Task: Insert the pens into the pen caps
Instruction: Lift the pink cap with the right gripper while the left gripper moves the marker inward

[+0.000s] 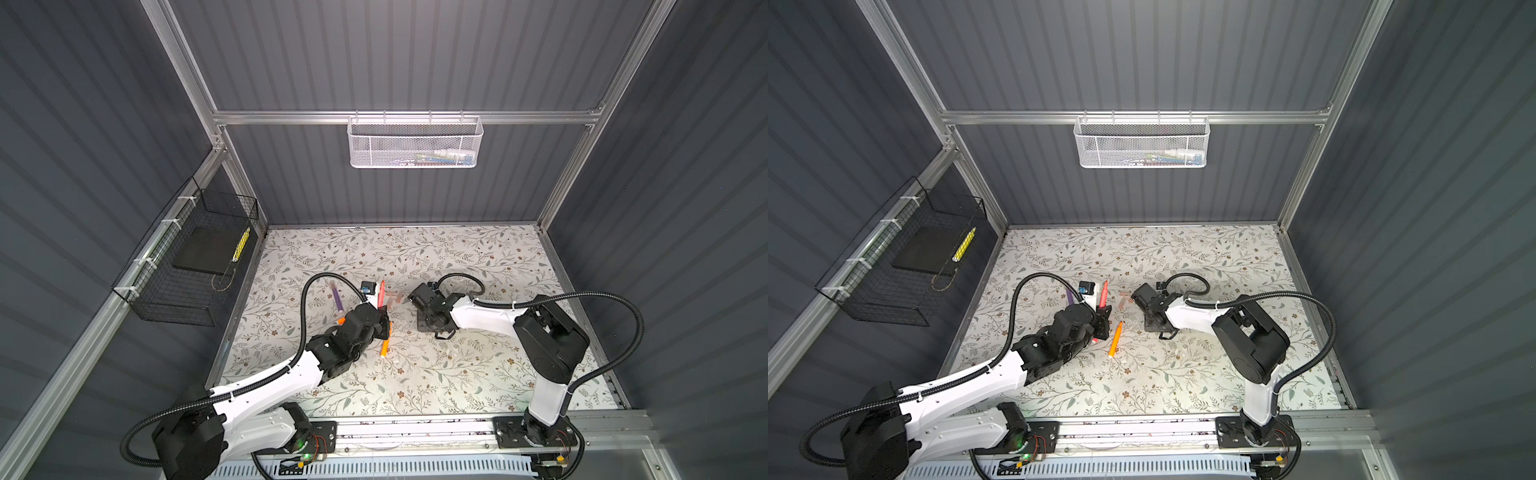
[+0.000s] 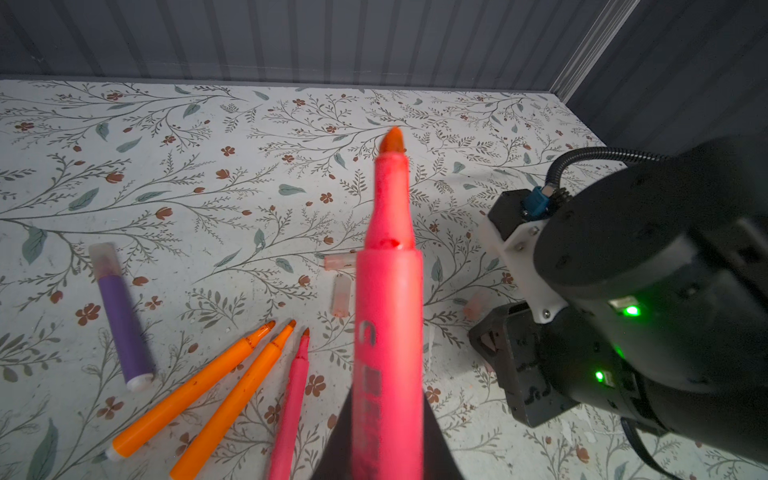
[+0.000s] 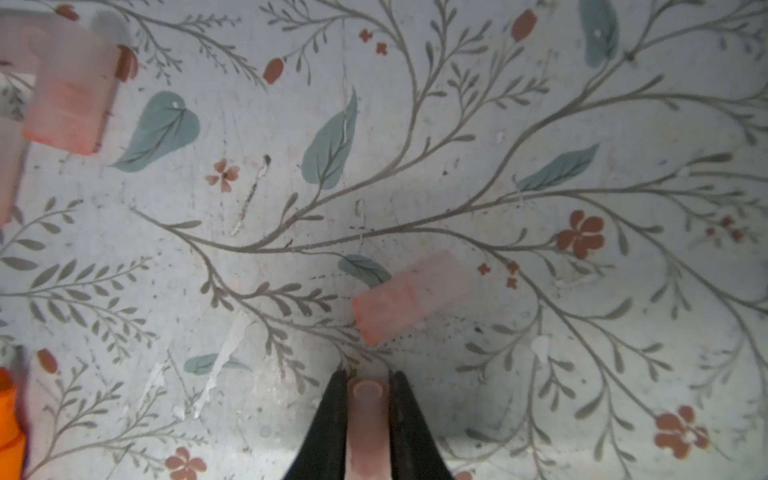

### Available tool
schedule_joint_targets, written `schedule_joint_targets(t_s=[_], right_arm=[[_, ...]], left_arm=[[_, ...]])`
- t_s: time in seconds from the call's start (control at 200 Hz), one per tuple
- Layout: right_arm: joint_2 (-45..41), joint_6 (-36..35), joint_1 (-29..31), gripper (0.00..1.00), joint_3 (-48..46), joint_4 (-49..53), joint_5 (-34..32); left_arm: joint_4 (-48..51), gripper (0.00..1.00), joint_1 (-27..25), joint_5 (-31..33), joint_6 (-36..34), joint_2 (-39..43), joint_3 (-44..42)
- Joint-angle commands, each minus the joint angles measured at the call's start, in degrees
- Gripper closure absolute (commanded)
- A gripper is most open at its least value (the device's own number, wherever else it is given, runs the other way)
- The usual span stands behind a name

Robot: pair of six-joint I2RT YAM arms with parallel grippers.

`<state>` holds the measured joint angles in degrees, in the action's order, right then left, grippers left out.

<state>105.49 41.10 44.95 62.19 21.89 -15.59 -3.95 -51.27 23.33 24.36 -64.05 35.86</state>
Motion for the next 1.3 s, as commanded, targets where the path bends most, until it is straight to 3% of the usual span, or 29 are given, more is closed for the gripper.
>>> schedule_joint_targets(t_s=[0.0,0.275,0.485,0.66,0.735,0.82,0.95,1.125,1.296], right_arm=[[-4.1,0.6,0.1,0.88,-2.1,0.7,-0.2],[-17.2,1.0,-0.8,0.94,-7.6,-4.0,-1.2],[-34.4,2.8,-1.6,0.99,-18.0,-13.5,-1.4],[-51.1,4.9,-2.6,1.00,-27.6,-21.0,-0.5],[-57.1,5.3,-2.8,1.00,-29.9,-20.5,-1.4],[-62.5,5.3,-3.2,1.00,-31.6,-20.1,-2.0],[-67.3,5.5,-3.4,1.00,-32.6,-19.3,-0.8],[-70.2,7.1,-3.5,1.00,-34.0,-21.4,1.9],[-70.4,9.6,-3.6,1.00,-36.8,-27.3,5.2]], left_arm=[[-1.1,1.00,0.1,-1.4,-1.0,-0.4,0.3],[-1.2,1.00,0.1,-3.8,-1.3,0.5,0.5],[1.6,1.00,0.0,-10.1,-4.2,-0.3,4.4],[2.8,1.00,0.0,-18.7,7.7,5.0,4.1],[-5.2,1.00,-0.1,-25.8,10.8,7.4,-0.5],[-11.4,1.00,-0.8,-28.7,11.2,8.4,-5.0],[-16.5,1.00,-5.7,-24.4,8.3,5.3,-8.6],[-16.8,1.00,-15.9,-16.1,3.1,-5.7,-4.5],[-22.7,1.00,-18.1,-15.6,3.3,-13.1,-4.5]])
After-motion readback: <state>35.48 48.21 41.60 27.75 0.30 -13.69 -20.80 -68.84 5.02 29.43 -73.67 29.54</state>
